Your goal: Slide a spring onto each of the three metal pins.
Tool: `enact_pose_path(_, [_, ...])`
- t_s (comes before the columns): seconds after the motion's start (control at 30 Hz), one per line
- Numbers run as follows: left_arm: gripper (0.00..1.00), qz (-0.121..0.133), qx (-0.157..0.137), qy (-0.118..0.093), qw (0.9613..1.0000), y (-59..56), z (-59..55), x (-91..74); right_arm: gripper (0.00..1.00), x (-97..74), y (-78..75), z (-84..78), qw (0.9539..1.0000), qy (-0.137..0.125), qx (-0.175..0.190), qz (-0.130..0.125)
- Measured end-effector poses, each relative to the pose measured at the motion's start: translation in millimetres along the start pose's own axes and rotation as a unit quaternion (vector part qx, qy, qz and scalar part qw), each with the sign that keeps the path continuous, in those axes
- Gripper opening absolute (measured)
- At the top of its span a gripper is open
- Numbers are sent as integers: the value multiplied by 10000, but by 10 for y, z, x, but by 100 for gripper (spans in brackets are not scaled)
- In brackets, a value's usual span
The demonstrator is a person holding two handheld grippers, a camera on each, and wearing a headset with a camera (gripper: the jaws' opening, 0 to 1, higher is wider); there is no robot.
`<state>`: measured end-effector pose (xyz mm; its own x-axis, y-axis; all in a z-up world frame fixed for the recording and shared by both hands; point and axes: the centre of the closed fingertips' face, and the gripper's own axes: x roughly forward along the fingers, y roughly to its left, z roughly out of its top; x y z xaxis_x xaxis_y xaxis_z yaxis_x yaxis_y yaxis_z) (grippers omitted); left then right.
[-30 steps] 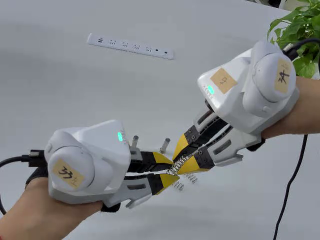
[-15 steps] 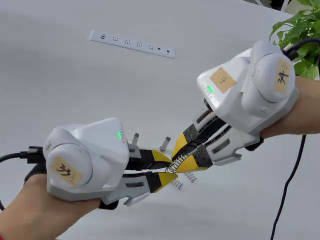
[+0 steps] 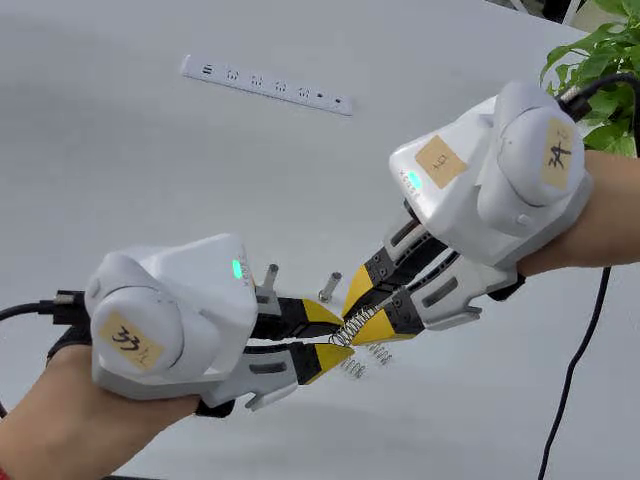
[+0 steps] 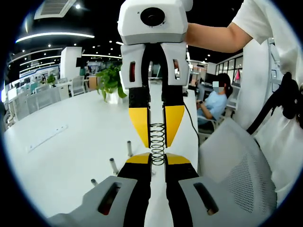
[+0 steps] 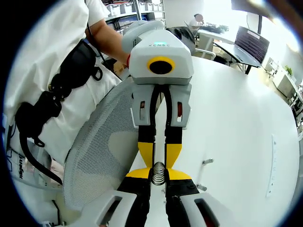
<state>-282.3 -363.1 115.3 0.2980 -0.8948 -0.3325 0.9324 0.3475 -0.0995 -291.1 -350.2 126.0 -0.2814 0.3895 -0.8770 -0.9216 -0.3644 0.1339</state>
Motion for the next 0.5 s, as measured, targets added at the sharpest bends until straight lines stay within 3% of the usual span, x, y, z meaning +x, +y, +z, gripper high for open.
enact_pose_path(0.5, [7,33,-18,-49,10000,17,7,-10,7,6,-24,3,10000,53,-36,3])
